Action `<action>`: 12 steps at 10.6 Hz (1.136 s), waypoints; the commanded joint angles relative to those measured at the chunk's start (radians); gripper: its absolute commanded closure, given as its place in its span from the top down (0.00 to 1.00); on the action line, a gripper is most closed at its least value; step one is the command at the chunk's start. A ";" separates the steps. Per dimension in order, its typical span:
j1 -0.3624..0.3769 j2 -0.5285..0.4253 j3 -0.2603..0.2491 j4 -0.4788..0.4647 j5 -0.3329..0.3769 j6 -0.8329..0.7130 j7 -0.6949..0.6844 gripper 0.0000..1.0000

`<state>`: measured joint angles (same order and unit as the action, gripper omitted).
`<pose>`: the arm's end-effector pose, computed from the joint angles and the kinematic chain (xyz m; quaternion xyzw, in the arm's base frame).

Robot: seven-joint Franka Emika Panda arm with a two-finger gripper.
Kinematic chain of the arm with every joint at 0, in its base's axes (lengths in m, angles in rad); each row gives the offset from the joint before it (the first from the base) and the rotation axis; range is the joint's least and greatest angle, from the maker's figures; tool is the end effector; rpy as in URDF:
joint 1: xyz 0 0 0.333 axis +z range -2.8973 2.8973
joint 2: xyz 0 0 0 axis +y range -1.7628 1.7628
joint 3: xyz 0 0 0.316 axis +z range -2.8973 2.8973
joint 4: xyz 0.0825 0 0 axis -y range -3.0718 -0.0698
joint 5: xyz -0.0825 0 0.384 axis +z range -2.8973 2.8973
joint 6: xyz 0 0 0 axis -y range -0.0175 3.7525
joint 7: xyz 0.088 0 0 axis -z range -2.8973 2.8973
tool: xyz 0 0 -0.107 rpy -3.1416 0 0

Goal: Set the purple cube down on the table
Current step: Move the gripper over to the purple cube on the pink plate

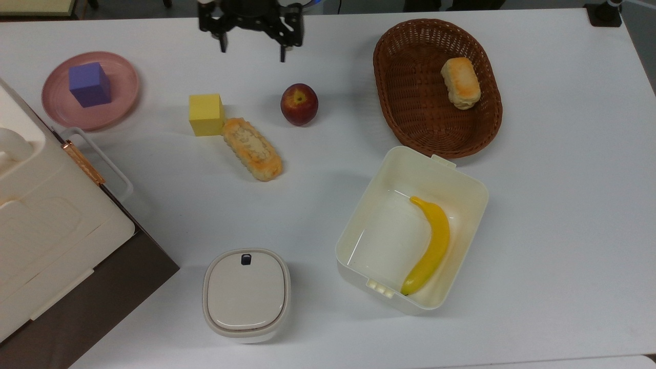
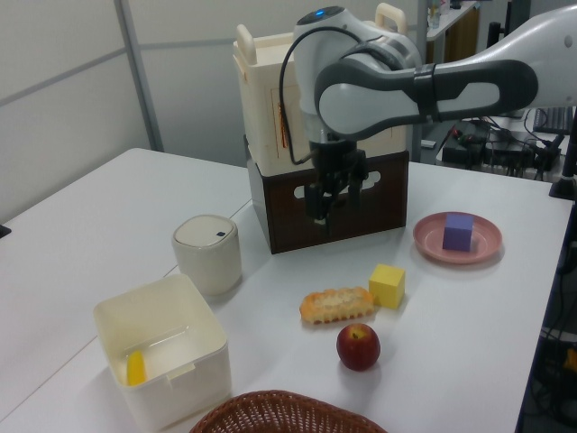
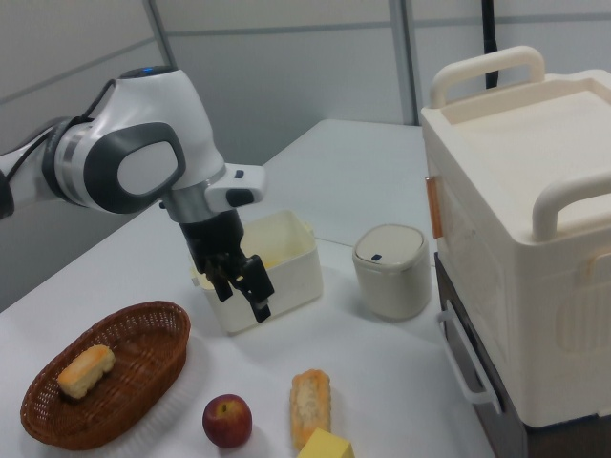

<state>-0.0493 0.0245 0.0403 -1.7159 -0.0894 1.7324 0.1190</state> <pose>0.5697 -0.0135 0.5560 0.9974 -0.0565 -0.0016 0.0437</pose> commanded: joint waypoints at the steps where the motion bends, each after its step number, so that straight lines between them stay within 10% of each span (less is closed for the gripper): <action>1: -0.101 -0.024 -0.016 0.007 0.004 -0.028 -0.164 1.00; 12: -0.558 0.046 -0.017 -0.077 0.005 0.117 -0.860 1.00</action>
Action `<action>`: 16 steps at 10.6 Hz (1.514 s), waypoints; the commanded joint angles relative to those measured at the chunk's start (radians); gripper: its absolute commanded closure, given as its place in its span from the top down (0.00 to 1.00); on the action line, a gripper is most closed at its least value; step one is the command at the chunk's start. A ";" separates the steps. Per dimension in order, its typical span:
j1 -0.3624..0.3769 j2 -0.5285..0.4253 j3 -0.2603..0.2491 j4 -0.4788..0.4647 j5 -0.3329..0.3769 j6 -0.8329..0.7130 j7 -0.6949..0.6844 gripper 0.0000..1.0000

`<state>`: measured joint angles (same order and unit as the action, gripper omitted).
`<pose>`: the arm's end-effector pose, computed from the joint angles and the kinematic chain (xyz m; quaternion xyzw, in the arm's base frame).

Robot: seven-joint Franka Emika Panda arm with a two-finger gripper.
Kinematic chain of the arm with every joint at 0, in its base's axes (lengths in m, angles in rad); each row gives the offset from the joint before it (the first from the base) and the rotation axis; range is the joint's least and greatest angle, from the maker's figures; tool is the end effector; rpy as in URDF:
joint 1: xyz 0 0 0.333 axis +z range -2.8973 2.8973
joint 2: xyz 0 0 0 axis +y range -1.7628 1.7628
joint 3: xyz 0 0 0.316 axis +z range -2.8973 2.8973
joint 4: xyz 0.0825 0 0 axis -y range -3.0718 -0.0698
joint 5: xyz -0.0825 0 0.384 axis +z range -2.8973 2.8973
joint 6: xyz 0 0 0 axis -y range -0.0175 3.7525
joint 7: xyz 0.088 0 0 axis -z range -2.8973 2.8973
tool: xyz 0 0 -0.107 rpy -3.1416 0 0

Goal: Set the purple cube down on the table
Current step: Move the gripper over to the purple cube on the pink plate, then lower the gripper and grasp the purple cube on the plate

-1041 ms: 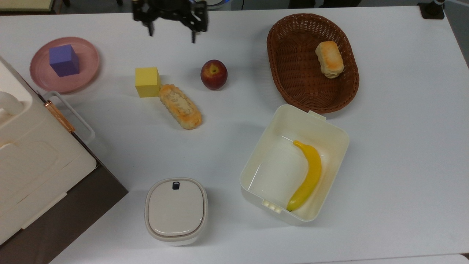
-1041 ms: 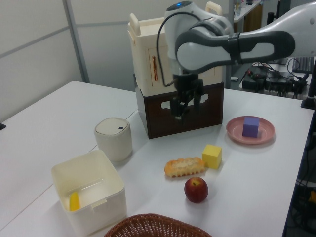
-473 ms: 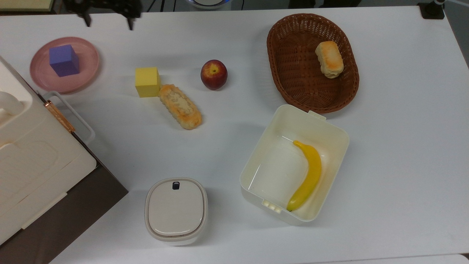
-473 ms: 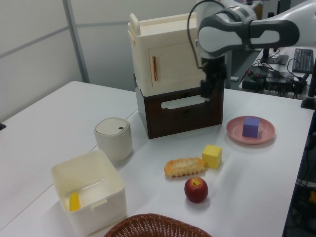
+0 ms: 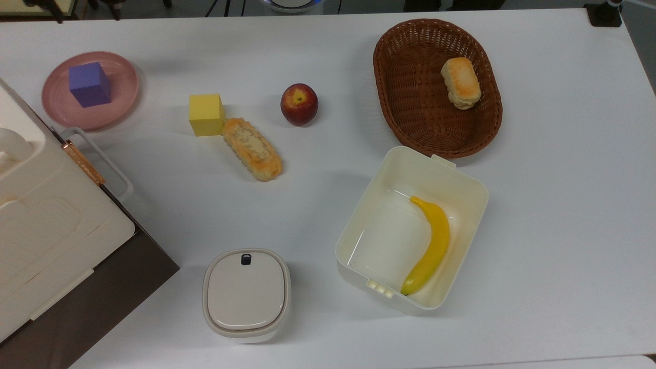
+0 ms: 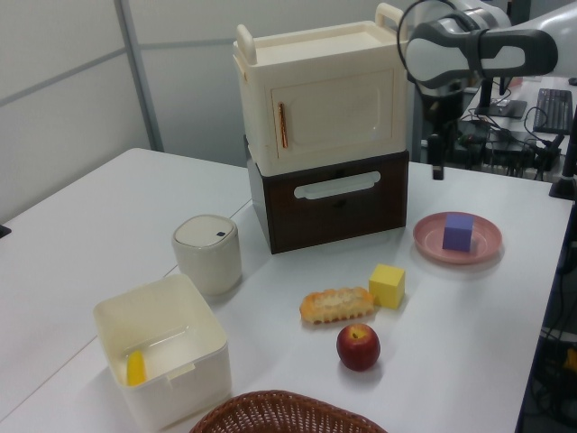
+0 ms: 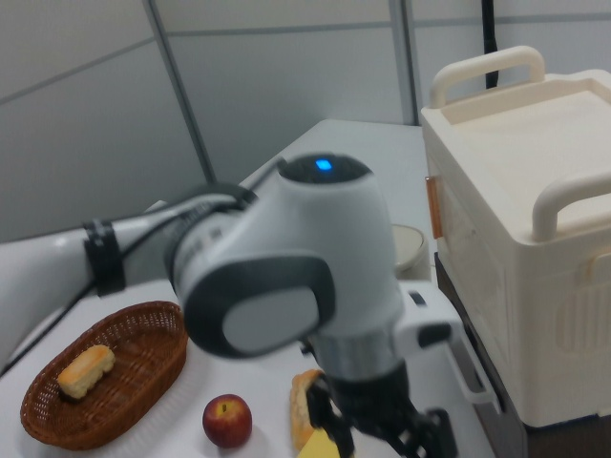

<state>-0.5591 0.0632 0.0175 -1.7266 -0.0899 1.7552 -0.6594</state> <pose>0.4922 -0.3057 0.5306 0.9966 0.0678 -0.0388 0.0261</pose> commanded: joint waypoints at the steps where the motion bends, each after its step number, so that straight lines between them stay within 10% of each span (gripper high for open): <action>1: -0.071 0.018 0.004 -0.094 0.004 0.145 -0.100 1.00; 11: -0.111 0.239 0.004 -0.194 -0.140 0.444 -0.140 1.00; 16: -0.110 0.230 0.007 -0.182 -0.137 0.423 -0.135 0.38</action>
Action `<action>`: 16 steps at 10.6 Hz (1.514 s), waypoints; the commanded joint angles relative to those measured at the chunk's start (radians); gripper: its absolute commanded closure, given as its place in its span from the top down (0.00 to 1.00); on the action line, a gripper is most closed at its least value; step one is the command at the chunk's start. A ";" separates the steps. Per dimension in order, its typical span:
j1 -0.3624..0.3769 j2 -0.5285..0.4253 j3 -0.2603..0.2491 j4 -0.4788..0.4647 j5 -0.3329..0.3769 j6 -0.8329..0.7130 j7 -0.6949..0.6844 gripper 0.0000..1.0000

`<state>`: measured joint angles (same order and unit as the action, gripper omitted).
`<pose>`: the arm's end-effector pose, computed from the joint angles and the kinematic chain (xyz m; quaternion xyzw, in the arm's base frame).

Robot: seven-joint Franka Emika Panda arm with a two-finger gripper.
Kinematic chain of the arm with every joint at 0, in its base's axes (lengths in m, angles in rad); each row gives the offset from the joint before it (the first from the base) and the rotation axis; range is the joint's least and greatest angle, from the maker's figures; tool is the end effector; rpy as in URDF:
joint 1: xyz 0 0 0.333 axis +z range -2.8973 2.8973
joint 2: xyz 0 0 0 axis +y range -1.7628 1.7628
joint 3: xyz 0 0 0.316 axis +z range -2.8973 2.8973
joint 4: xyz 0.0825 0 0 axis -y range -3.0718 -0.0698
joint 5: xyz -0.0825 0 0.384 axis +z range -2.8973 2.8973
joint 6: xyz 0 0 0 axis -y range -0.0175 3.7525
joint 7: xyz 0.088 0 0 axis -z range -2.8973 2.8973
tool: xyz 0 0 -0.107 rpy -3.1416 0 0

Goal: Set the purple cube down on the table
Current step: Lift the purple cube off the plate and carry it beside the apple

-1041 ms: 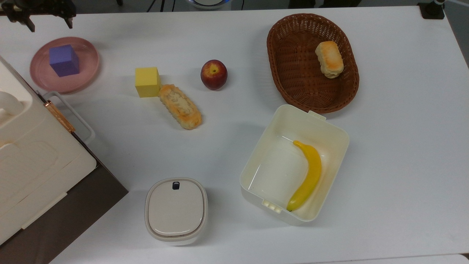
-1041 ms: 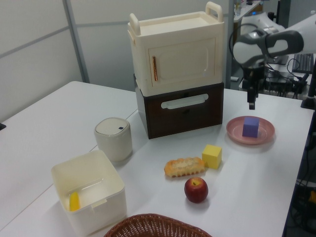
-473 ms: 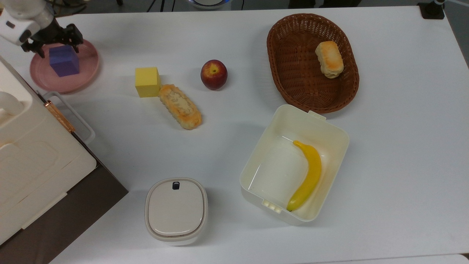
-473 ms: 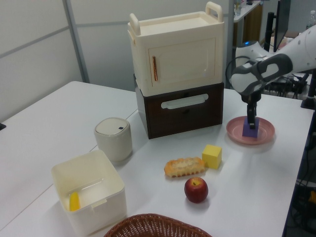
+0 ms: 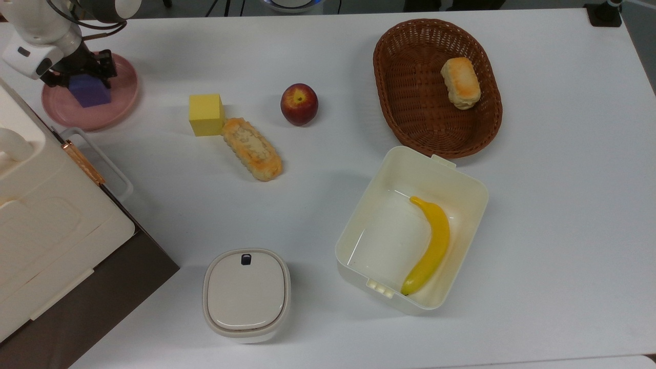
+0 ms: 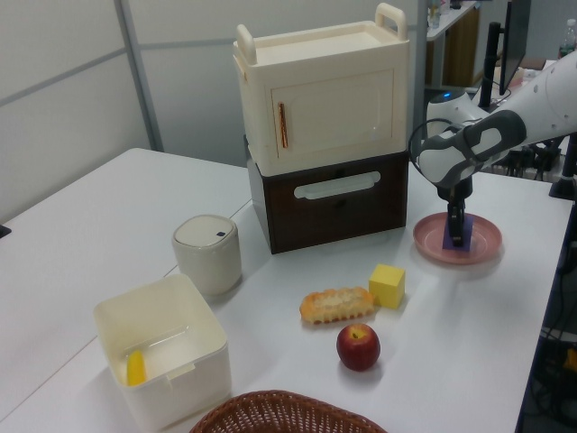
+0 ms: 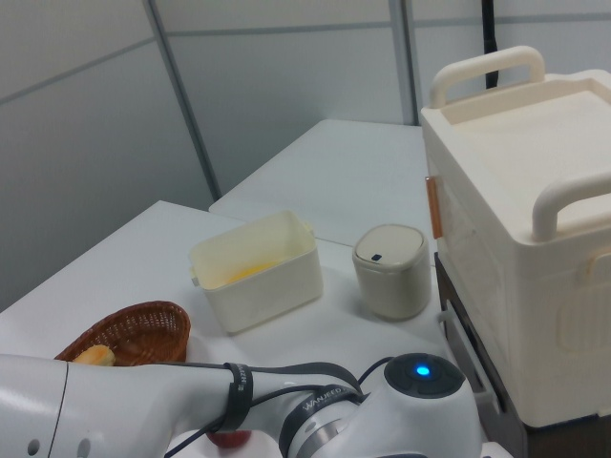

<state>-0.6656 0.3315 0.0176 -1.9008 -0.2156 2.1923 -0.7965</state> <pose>0.4883 -0.3800 0.3244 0.9868 0.1375 -0.0699 0.0495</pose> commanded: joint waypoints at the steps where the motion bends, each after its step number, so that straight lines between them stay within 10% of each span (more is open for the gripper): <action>1: 0.001 -0.057 0.015 0.023 -0.007 -0.079 0.002 0.38; 13: 0.320 -0.109 0.280 0.141 0.061 -0.273 0.721 0.44; 16: 0.412 -0.112 0.282 0.141 0.061 -0.338 0.784 0.77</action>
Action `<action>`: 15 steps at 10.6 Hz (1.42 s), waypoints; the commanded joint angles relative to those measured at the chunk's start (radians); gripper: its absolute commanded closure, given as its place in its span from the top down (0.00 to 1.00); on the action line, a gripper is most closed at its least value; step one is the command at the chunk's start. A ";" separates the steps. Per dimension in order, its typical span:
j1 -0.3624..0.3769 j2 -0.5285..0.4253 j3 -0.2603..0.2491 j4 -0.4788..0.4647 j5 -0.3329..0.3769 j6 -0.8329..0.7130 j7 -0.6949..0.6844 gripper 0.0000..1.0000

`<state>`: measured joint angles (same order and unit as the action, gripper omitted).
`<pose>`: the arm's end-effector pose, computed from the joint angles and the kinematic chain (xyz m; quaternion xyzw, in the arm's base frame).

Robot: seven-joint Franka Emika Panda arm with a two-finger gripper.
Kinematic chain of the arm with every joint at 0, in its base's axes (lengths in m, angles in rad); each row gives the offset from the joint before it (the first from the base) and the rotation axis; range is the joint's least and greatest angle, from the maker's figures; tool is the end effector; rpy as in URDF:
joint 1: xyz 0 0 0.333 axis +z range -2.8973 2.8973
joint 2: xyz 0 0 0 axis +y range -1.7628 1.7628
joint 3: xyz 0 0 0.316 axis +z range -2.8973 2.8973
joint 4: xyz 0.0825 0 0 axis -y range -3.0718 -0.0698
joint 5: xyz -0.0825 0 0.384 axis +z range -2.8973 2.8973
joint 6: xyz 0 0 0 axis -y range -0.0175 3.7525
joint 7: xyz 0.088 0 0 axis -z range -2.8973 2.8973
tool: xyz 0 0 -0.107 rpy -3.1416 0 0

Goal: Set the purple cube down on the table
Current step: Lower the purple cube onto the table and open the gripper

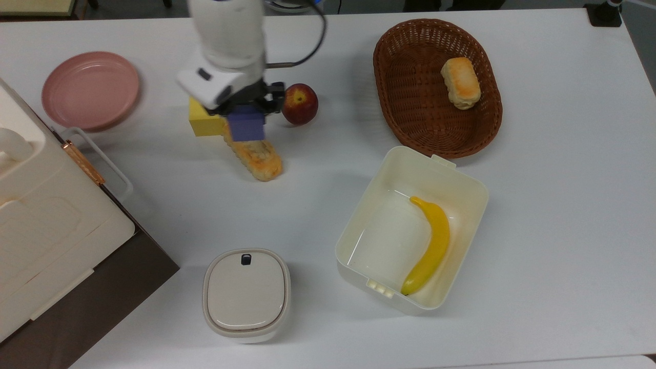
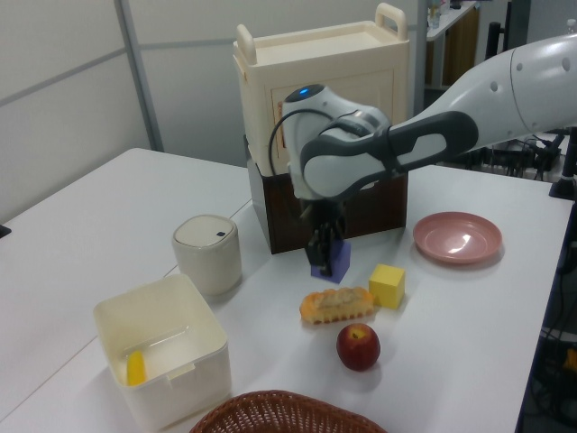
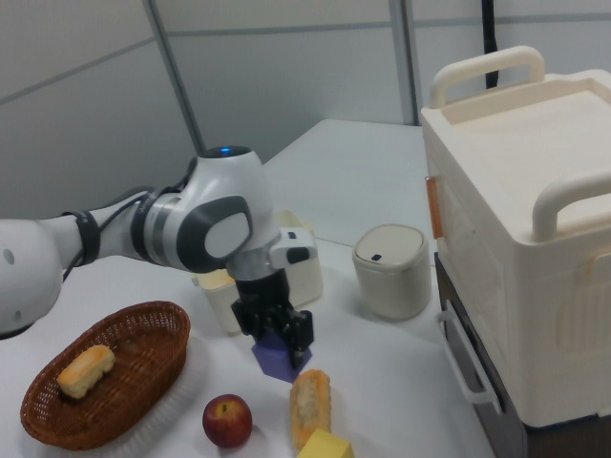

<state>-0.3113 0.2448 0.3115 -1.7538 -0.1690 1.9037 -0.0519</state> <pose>0.6169 -0.0245 0.4273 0.9969 0.0540 -0.0417 0.0403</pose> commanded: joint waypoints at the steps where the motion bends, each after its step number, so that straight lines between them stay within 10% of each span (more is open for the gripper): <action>1: 0.083 -0.024 -0.014 -0.006 0.014 -0.049 0.082 1.00; 8: 0.152 -0.100 -0.043 0.172 0.019 -0.224 0.170 1.00; 13: 0.346 -0.215 -0.326 0.142 0.140 -0.250 0.153 1.00; 15: 0.377 -0.219 -0.359 0.143 0.140 -0.250 0.153 1.00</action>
<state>0.0019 0.0624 0.0128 -1.5754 -0.0472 1.6626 0.1036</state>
